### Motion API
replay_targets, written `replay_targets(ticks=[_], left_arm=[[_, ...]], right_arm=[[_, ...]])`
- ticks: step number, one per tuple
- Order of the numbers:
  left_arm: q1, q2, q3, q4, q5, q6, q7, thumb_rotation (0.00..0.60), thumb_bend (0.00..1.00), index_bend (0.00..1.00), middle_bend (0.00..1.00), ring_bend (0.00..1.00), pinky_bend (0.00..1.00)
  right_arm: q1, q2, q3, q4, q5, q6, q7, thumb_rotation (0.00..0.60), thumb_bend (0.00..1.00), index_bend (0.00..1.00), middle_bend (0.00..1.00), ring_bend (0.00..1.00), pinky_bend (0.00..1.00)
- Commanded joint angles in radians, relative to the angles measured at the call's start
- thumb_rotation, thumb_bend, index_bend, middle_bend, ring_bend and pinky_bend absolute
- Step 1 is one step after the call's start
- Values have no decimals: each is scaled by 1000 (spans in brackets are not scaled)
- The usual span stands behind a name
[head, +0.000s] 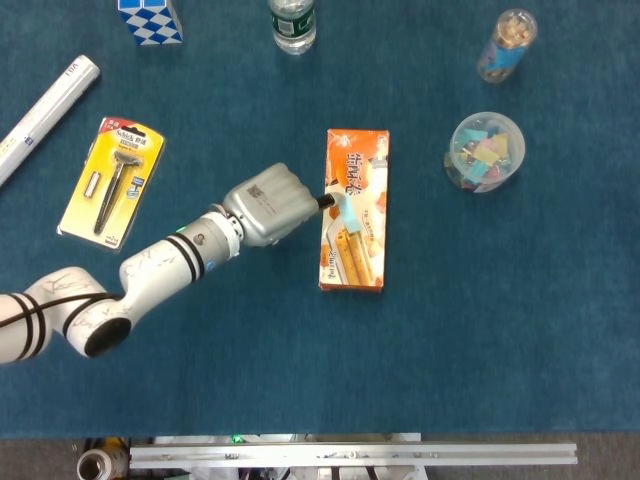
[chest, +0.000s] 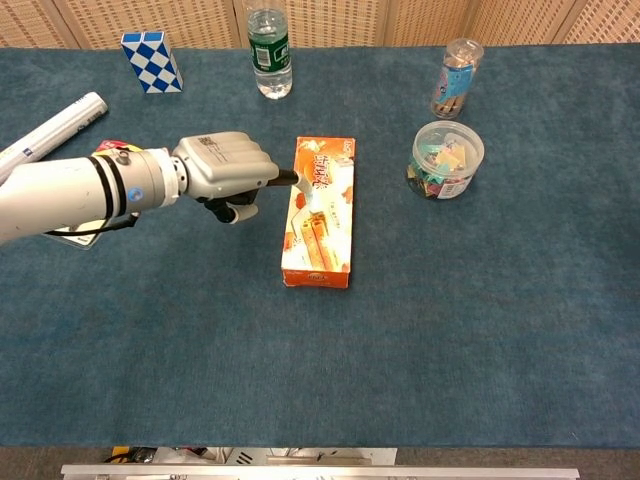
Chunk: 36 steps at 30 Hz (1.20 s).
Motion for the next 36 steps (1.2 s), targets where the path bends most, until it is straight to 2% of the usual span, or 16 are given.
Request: replay_targets(ticks=[1, 15, 36], left_arm=[[-5, -6, -1, 1, -5, -2, 5, 600, 681, 127, 982, 1000, 1000], [-28, -16, 7, -3, -86, -3, 66, 600, 682, 128, 981, 1000, 1000], [-46, -16, 22, -12, -137, 15, 98, 600, 681, 128, 978, 1000, 1000]], right_arm=[[-3, 2, 0, 0, 1, 2, 3, 600, 801, 543, 822, 937, 1000], [-13, 12, 2, 1, -2, 7, 16, 600, 801, 543, 822, 937, 1000], [-22, 18, 3, -5, -9, 9, 22, 600, 801, 543, 823, 938, 1000]])
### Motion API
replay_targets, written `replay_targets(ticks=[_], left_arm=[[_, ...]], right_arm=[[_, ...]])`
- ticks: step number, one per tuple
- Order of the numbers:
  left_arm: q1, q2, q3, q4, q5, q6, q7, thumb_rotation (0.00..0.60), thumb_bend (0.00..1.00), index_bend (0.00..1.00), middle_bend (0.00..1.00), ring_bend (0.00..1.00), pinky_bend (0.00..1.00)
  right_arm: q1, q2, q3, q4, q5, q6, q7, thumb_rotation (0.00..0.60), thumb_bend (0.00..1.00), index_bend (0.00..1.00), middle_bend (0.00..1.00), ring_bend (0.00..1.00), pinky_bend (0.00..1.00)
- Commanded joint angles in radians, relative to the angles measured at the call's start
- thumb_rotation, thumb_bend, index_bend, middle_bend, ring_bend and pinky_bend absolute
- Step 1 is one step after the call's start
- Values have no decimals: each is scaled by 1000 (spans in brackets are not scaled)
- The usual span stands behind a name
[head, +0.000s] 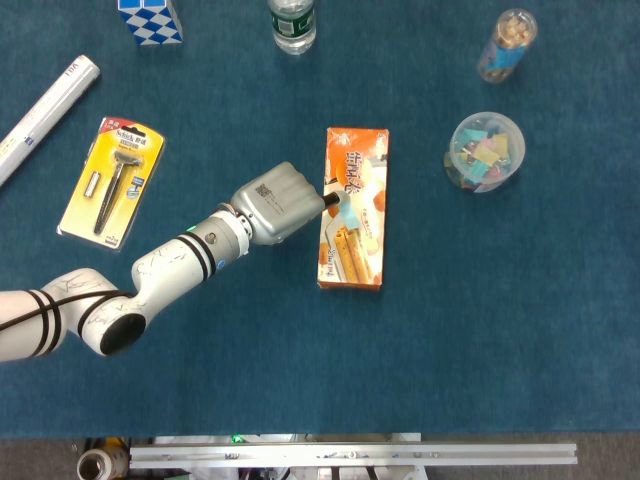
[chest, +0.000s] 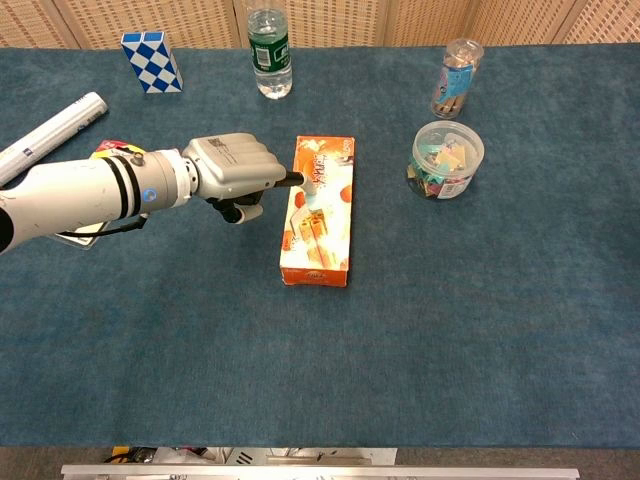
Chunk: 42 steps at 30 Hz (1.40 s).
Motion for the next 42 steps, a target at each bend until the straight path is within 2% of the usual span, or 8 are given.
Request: replay_targets(ticks=[1, 35, 42], left_arm=[[0, 4, -1, -6, -2, 6, 0, 600, 682, 128, 978, 1000, 1000], [-29, -22, 17, 10, -53, 9, 31, 600, 681, 123, 973, 1000, 1000], [-21, 0, 10, -13, -50, 32, 14, 600, 681, 123, 972, 1000, 1000]], right_arm=[[-1, 1, 0, 0, -1, 1, 2, 600, 801, 543, 823, 938, 1000], [-18, 17, 3, -1, -3, 11, 17, 600, 801, 543, 823, 939, 1000], [-20, 19, 5, -3, -6, 16, 20, 600, 801, 543, 823, 939, 1000]])
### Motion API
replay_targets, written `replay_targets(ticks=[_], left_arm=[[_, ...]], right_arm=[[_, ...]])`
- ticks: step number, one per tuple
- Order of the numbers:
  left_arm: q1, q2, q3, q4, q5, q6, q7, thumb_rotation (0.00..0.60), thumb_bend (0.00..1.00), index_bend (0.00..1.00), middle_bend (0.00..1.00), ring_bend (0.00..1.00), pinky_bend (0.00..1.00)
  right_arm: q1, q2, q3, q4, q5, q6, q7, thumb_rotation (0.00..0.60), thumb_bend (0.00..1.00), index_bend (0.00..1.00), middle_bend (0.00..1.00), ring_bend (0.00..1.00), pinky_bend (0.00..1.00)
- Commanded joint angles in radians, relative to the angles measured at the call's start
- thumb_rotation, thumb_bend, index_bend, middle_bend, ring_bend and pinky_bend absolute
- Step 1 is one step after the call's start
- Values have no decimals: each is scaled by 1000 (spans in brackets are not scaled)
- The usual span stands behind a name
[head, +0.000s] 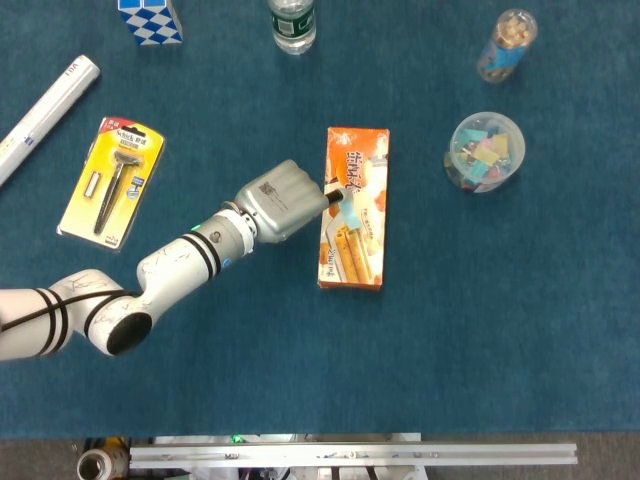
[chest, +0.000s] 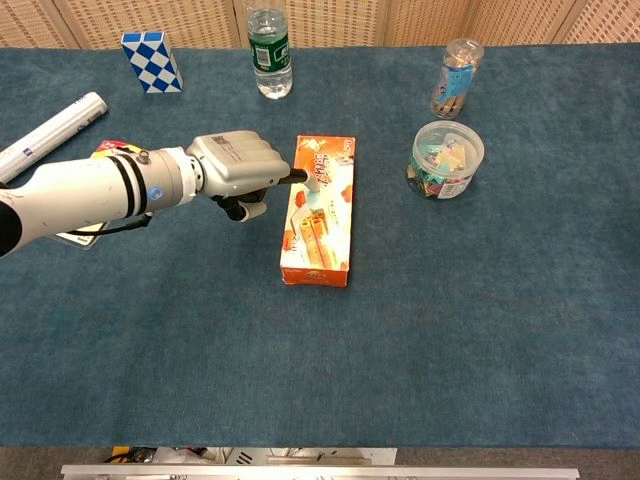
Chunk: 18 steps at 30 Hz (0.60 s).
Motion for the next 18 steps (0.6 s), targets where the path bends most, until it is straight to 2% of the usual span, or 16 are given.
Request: replay_targets(ticks=[1, 18], left_arm=[[4, 11, -1, -9, 6, 7, -6, 600, 681, 123, 971, 1000, 1000], [9, 21, 21, -16, 1, 8, 12, 600, 681, 123, 969, 1000, 1000]], right_arm=[[0, 0, 1, 1, 0, 0, 1, 600, 801, 543, 823, 939, 1000], [-4, -2, -2, -3, -7, 2, -2, 600, 800, 543, 823, 939, 1000]])
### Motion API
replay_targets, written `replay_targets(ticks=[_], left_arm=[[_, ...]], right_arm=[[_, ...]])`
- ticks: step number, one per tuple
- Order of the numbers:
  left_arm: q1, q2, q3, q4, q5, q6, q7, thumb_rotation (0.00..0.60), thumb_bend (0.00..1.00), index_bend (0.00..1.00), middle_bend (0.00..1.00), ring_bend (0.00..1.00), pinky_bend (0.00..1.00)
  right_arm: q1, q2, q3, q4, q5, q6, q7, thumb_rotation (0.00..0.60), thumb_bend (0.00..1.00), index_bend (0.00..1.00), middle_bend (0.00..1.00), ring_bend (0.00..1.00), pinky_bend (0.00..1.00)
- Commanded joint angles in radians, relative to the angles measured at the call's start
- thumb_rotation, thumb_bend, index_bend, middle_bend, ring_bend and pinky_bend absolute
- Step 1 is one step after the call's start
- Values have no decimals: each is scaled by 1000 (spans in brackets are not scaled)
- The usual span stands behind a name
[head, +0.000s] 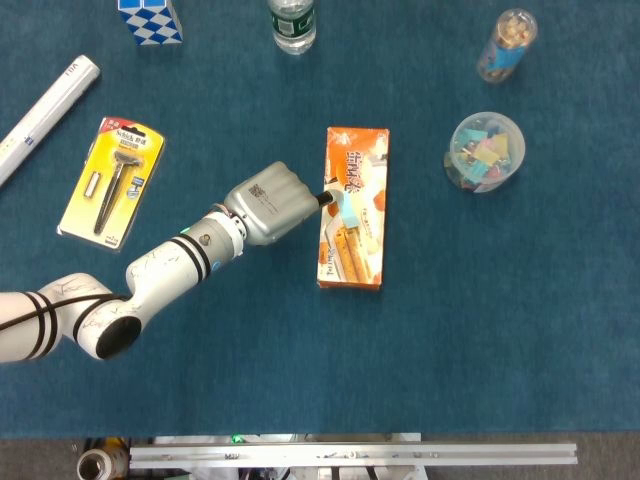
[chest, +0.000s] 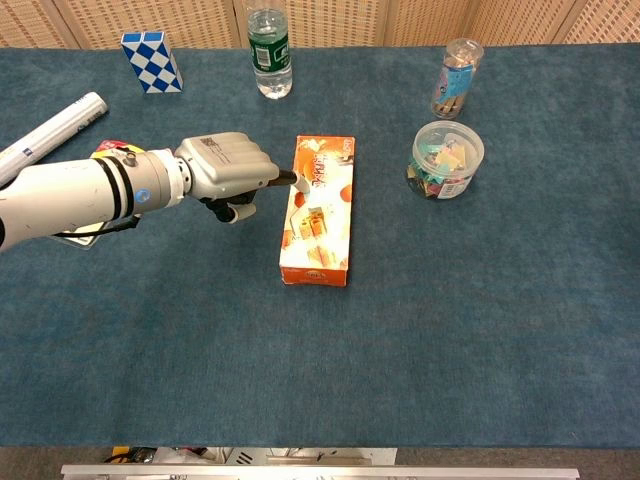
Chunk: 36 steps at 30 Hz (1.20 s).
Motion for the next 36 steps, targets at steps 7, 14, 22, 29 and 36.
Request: replay_targets(ticks=[7, 14, 22, 29, 36], left_arm=[[3, 12, -4, -15, 5, 8, -10, 600, 681, 123, 969, 1000, 1000], [1, 9, 1, -5, 0, 3, -2, 600, 681, 123, 969, 1000, 1000], [2, 7, 5, -4, -4, 4, 3, 600, 681, 123, 969, 1000, 1000], [5, 17, -2, -25, 3, 17, -3, 600, 681, 123, 968, 1000, 1000], [2, 6, 7, -24, 8, 11, 10, 600, 681, 123, 967, 1000, 1000]], right_arm=[[-4, 4, 1, -4, -3, 6, 0, 600, 801, 543, 823, 940, 1000], [-5, 4, 1, -4, -4, 7, 1, 600, 801, 542, 823, 940, 1000], [-8, 5, 1, -5, -7, 10, 5, 600, 801, 543, 823, 940, 1000], [-12, 10, 3, -4, -8, 15, 11, 600, 801, 543, 823, 940, 1000], [-14, 9, 2, 0, -6, 14, 15, 600, 801, 543, 823, 940, 1000]])
